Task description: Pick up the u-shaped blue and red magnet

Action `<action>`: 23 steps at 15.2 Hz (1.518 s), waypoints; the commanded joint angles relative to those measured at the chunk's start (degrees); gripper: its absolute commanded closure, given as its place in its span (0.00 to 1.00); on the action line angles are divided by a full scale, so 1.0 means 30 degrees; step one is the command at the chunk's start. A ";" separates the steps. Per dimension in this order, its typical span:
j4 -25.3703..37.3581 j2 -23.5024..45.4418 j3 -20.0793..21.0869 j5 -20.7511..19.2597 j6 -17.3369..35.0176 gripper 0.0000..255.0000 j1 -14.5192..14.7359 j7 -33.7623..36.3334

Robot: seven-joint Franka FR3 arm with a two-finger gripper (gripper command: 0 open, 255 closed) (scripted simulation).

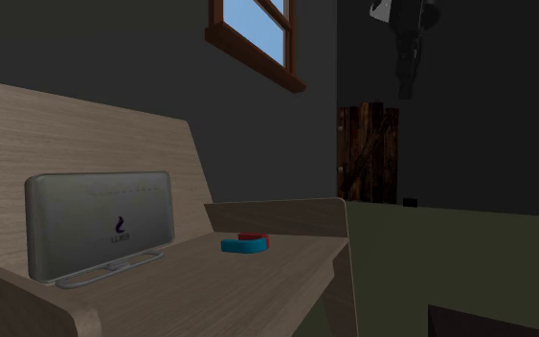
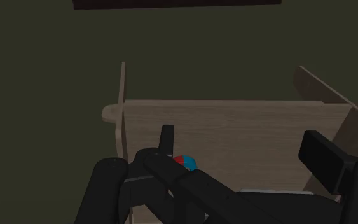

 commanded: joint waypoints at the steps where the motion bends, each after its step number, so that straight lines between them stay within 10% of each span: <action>1: 0.0000 0.0000 0.0000 0.0000 0.0000 0.00 0.0000 0.0000; 23: 0.5600 1.5740 -0.0163 -0.0265 0.7587 0.00 0.0271 -0.0502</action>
